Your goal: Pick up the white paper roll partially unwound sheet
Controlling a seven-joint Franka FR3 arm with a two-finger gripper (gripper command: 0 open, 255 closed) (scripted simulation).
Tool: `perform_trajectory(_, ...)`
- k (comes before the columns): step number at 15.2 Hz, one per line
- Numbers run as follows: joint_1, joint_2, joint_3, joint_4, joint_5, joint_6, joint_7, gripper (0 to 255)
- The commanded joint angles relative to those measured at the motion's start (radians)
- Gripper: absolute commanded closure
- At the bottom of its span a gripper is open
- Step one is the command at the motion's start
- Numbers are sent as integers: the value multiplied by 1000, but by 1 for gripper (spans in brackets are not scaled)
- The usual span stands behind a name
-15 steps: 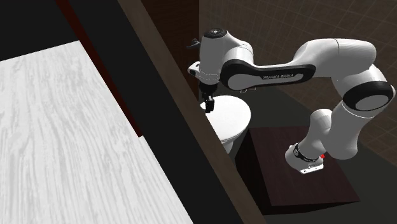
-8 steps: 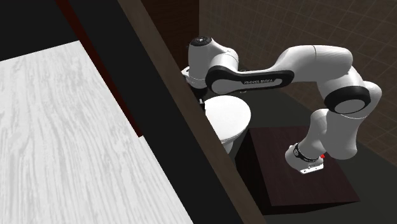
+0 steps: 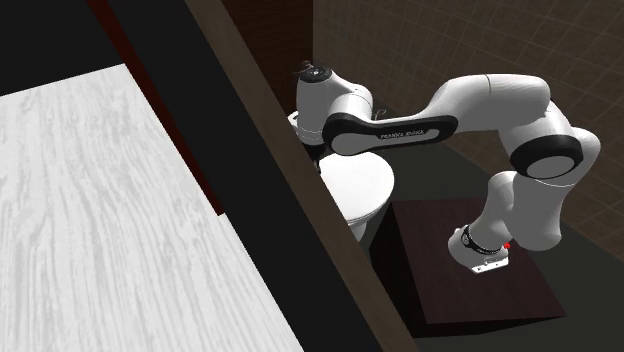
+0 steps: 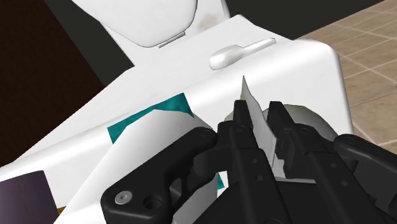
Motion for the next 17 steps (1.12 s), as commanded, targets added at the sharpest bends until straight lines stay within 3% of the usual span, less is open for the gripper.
perform_trajectory(1, 0, 0, 0, -1, 0, 1, 0, 255)
perform_trajectory(7, 0, 1, 0, -1, 0, 1, 0, 255)
perform_trajectory(17, -5, 17, -1, 157, 3, -140, -1, 255)
